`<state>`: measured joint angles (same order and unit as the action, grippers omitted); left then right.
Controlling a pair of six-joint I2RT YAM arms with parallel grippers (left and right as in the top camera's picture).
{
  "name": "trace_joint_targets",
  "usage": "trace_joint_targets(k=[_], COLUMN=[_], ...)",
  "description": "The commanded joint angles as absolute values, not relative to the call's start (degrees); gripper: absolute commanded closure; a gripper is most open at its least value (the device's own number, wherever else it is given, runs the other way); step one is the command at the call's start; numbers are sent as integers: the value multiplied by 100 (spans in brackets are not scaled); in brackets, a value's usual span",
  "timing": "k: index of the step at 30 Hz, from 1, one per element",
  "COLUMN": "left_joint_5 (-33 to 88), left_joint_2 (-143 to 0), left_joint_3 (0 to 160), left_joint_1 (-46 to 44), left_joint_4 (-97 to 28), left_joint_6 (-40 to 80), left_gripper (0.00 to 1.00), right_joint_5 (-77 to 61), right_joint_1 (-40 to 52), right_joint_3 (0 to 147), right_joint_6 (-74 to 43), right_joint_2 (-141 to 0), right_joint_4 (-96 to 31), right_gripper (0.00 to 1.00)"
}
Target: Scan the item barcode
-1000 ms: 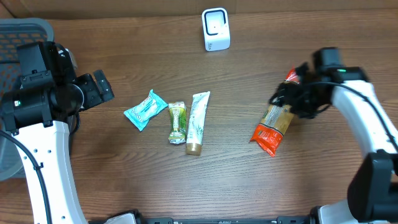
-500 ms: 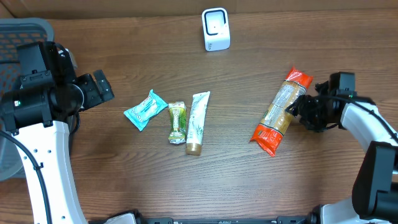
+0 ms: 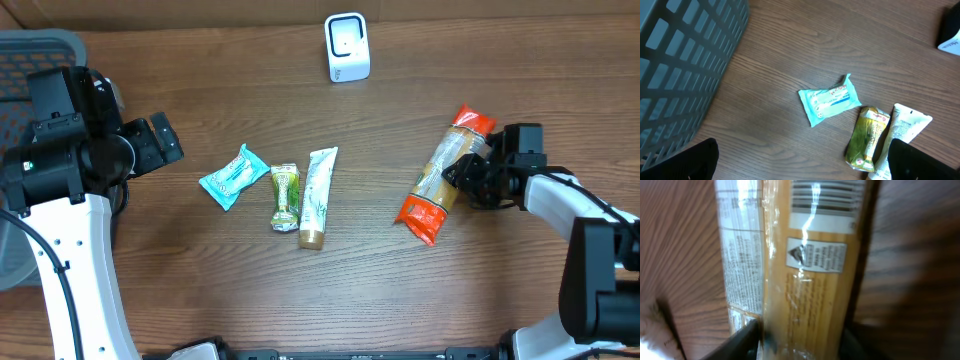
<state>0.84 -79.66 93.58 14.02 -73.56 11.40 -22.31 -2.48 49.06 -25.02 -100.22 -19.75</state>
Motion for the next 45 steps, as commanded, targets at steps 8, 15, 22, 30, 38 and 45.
trace_joint_targets(k=[8, 15, 22, 30, 38, 45], left_joint_5=[106, 106, 106, 106, 106, 106], left_joint_2=[-7950, -7950, -7950, -7950, -7950, -7950], left_joint_3=[9461, 9461, 9461, 9461, 9461, 9461], left_joint_1=[1424, 1424, 1424, 1424, 1424, 1424], left_joint_4=[-7347, -7347, -7347, -7349, -7347, -7347], left_joint_6=[1028, 1028, 1028, 1028, 1028, 1028], left_gripper=[1, 1, 0, 1, 0, 0], right_joint_5=[-2064, -1754, 862, 1813, -51, -1551], right_joint_1=[-38, 139, 1341, 2720, 2681, 1800], right_joint_3=[4958, 6346, 7323, 7317, 7314, 7677], right_joint_6=[-2502, -1673, -1737, -1968, -1387, -685], right_joint_2=[-10440, -10012, -9998, -10379, -10460, -10353], right_joint_4=[-2388, -4263, -5913, -5955, -5192, -5498], right_gripper=[89, 96, 96, 68, 28, 28])
